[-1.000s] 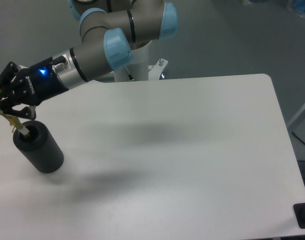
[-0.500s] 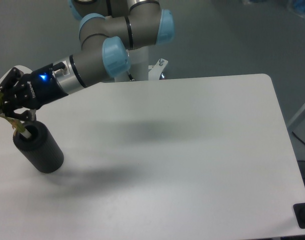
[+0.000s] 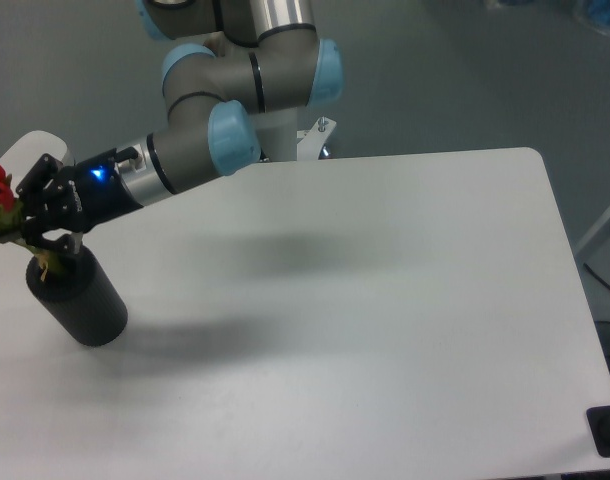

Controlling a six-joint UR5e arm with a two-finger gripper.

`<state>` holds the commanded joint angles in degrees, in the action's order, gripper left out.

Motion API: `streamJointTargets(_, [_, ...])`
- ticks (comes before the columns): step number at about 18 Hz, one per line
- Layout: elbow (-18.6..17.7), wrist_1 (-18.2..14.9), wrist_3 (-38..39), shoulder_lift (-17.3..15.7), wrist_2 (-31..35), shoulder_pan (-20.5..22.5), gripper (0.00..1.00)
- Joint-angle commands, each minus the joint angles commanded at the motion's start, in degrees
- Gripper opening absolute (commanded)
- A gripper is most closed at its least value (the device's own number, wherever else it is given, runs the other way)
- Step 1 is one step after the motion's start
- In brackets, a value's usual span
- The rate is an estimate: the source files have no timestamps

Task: Insert the flowers into the vase
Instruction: 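Lower the tulip stems down into the vase opening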

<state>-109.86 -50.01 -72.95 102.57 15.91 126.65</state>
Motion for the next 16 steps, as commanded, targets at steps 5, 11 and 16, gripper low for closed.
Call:
streamJointTargets(5, [-0.9,0.9,-0.5,1.3,0.3,-0.2,0.30])
streamJointTargets(11, [-2.6,0.9,-3.5,2.0,0.4,-0.4,0.34])
streamJointTargets(16, [-3.1,0.8,-3.6,2.1,0.4,-0.4,0.61])
